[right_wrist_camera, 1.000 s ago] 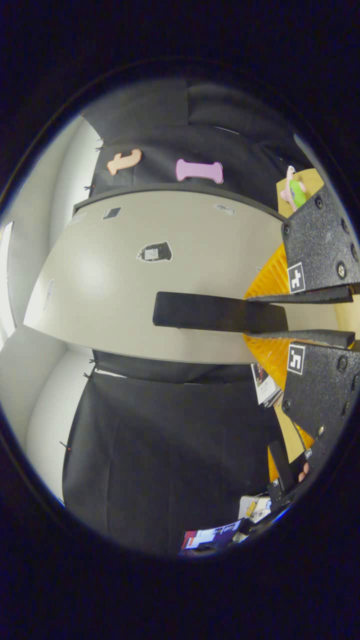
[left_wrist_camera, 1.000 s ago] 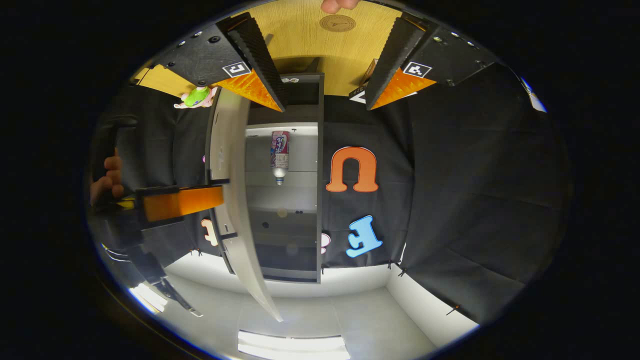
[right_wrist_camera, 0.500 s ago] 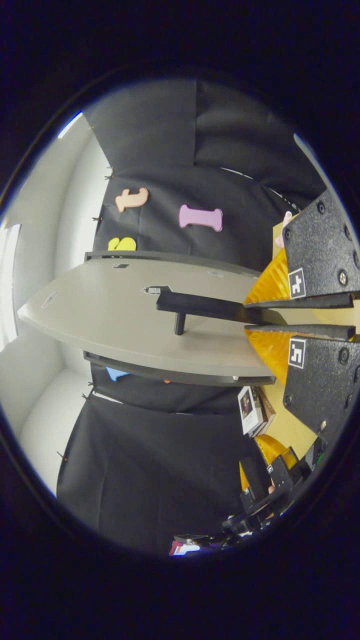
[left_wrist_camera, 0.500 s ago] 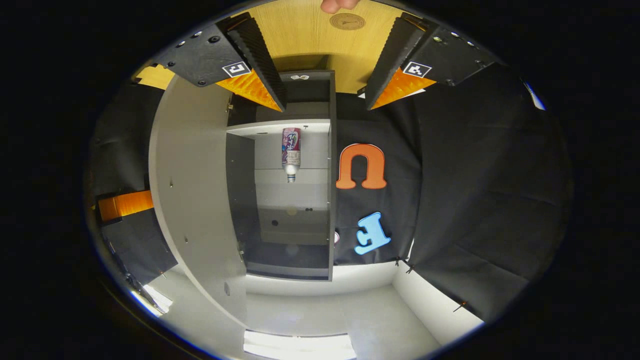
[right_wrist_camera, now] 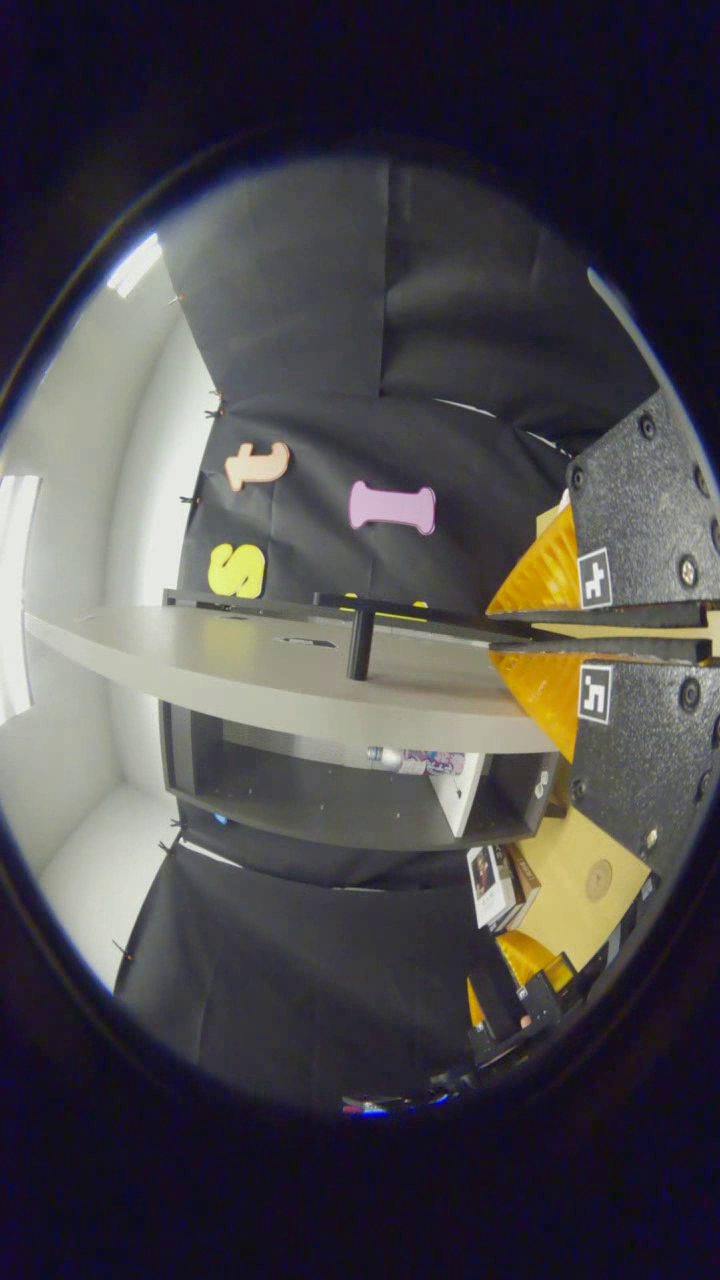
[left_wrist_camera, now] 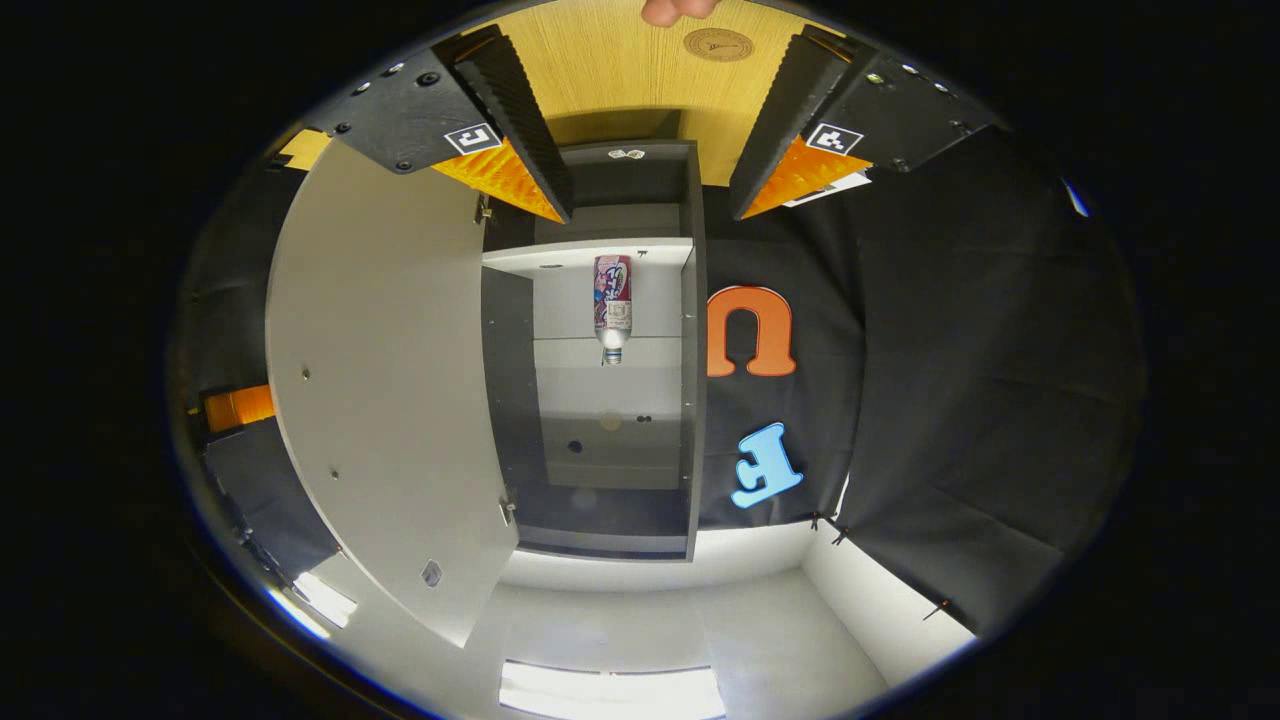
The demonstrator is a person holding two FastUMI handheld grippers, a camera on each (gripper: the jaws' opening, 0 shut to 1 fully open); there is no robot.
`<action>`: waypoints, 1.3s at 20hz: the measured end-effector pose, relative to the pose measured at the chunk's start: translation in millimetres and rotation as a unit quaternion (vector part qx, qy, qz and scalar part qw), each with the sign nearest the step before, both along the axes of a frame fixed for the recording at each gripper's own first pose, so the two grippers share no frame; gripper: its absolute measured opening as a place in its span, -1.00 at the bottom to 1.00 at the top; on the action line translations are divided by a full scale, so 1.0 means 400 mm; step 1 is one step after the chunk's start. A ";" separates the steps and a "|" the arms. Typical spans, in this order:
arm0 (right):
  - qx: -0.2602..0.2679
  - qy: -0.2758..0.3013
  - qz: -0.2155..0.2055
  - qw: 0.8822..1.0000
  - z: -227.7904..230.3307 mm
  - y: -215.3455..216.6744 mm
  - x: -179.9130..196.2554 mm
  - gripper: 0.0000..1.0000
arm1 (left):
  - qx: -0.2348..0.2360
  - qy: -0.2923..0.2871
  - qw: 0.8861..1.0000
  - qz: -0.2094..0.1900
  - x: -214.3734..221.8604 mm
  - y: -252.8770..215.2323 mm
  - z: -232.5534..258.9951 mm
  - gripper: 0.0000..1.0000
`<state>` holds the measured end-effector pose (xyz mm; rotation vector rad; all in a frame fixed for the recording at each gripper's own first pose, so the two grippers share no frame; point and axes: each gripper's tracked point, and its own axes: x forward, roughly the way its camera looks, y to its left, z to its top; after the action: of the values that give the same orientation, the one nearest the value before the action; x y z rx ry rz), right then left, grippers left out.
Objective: Open the cabinet door with the right hand, grasp the bottle in the cabinet with the left hand and place it on the coaster, then close the cabinet door with the right hand.
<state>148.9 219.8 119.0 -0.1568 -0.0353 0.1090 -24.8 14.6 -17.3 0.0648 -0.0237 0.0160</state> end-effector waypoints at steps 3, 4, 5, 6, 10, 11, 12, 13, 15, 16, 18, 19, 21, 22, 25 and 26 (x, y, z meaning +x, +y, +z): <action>0.011 -0.006 -0.007 1.000 0.002 -0.005 0.006 -0.85 | 0.000 0.002 1.000 0.005 0.003 -0.005 0.000 0.89; 0.014 -0.009 -0.011 1.000 0.004 -0.008 0.008 -0.87 | 0.000 0.002 1.000 0.005 0.004 -0.008 0.002 0.89; 0.017 -0.010 -0.014 1.000 0.004 -0.011 0.013 -0.87 | 0.001 0.001 1.000 0.005 0.007 -0.010 0.003 0.89; 0.023 -0.011 -0.012 1.000 0.003 -0.006 0.015 -0.87 | 0.002 0.000 1.000 0.005 0.009 -0.014 0.005 0.89; 0.025 -0.019 0.002 1.000 0.015 -0.005 0.012 -0.88 | 0.007 0.003 1.000 0.002 0.017 -0.033 -0.006 0.89; 0.022 -0.022 -0.001 1.000 0.016 -0.010 0.010 -0.88 | 0.006 0.005 1.000 0.001 0.021 -0.037 -0.010 0.89; 0.021 -0.025 -0.001 0.999 0.015 -0.008 0.012 -0.87 | 0.007 0.003 1.000 0.000 0.026 -0.041 -0.008 0.89; 0.018 -0.028 -0.008 0.999 0.017 -0.018 0.013 -0.87 | 0.008 -0.001 1.000 -0.003 0.035 -0.048 -0.002 0.89; 0.014 -0.039 -0.040 0.998 0.013 -0.046 0.019 -0.87 | 0.008 -0.003 1.000 -0.012 0.061 -0.067 0.001 0.89; 0.018 -0.041 -0.053 0.998 0.013 -0.075 0.012 -0.87 | 0.007 -0.005 1.000 -0.019 0.081 -0.081 0.007 0.89; 0.041 -0.026 -0.063 0.997 -0.012 -0.086 0.001 -0.78 | 0.006 -0.002 0.999 -0.036 0.130 -0.108 0.014 0.89; 0.056 -0.018 -0.068 0.996 -0.028 -0.089 -0.003 -0.72 | 0.005 0.001 0.999 -0.044 0.155 -0.120 0.015 0.89; 0.074 -0.010 -0.076 0.994 -0.040 -0.092 -0.012 -0.21 | 0.011 -0.010 0.999 -0.052 0.211 -0.137 0.044 0.89; 0.075 -0.010 -0.087 0.993 -0.044 -0.102 -0.012 -0.02 | 0.016 -0.014 0.998 -0.055 0.243 -0.146 0.053 0.89; 0.071 -0.014 -0.109 0.991 -0.049 -0.122 -0.006 0.48 | 0.014 -0.010 0.998 -0.061 0.345 -0.164 0.054 0.89; 0.075 -0.017 -0.115 0.990 -0.047 -0.129 -0.005 0.53 | 0.012 -0.007 0.998 -0.061 0.381 -0.168 0.055 0.90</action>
<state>146.7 168.0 100.2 -0.0125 -0.0587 -0.1264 127.6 -52.6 4.6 0.0870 -0.0424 -0.1066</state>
